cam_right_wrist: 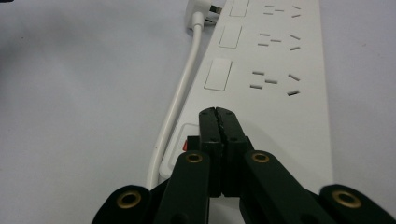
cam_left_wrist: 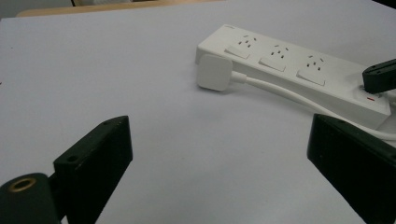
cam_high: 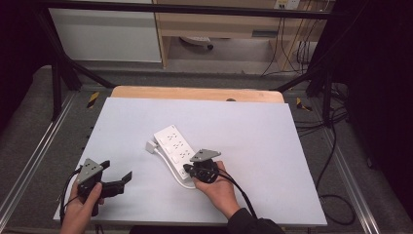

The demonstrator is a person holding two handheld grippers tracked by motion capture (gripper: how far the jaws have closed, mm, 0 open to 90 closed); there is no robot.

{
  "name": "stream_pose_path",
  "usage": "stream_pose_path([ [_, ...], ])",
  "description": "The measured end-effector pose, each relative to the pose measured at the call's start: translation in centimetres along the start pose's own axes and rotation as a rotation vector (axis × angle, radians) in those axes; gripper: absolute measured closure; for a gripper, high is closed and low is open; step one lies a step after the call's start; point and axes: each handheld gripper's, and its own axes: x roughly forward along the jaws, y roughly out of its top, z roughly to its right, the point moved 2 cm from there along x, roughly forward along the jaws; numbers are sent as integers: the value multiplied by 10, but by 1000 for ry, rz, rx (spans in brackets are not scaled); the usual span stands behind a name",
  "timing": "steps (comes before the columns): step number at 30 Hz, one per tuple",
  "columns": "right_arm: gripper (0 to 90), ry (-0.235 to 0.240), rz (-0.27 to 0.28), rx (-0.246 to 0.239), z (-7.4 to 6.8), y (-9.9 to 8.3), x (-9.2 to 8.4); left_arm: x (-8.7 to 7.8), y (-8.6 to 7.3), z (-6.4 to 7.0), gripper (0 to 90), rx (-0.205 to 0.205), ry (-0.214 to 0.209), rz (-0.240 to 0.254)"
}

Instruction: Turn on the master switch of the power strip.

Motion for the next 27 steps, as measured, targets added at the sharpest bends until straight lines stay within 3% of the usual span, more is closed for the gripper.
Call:
stream_pose_path([
  [27, 900, -22, -19, -42, -4, 1, 0, 0, 0, 0, 67, 1, 3, -5],
])
